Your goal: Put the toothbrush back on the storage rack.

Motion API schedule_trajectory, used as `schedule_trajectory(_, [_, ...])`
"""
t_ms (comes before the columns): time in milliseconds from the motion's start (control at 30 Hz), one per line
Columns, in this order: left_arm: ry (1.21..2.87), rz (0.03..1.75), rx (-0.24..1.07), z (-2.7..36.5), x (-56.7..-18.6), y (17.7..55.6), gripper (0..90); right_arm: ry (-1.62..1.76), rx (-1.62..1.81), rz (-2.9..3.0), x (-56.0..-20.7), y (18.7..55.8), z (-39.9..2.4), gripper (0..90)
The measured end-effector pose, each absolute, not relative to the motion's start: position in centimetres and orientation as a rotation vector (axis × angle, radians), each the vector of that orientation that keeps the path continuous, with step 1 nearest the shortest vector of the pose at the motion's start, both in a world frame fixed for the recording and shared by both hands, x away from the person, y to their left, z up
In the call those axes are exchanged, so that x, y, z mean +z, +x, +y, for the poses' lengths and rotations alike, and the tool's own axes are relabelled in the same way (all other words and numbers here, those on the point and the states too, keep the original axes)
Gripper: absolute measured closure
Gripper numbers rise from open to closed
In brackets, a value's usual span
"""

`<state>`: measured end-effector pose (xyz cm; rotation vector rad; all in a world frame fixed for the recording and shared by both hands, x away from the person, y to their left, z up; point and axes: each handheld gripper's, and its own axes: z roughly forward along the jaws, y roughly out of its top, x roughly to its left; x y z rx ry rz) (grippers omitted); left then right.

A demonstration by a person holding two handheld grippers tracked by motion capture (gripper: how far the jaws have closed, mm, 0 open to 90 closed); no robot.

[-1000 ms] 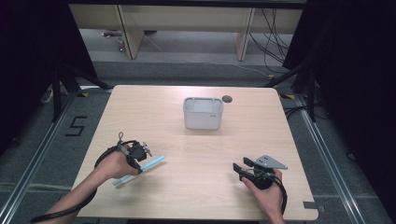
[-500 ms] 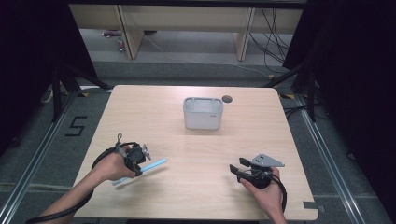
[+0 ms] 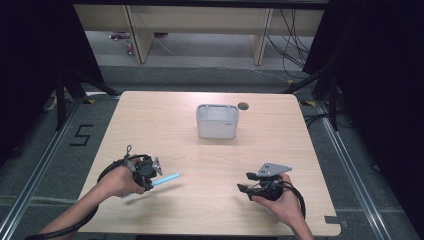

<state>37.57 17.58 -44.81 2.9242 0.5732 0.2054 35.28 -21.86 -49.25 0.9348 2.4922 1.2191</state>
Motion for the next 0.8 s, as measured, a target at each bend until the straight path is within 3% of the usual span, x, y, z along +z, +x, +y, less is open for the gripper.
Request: schedule_trajectory(800, [2.950,0.410,0.222,15.2,-44.0,37.2,78.5,0.757,1.168,2.684,-48.9,35.0,-19.4,44.1])
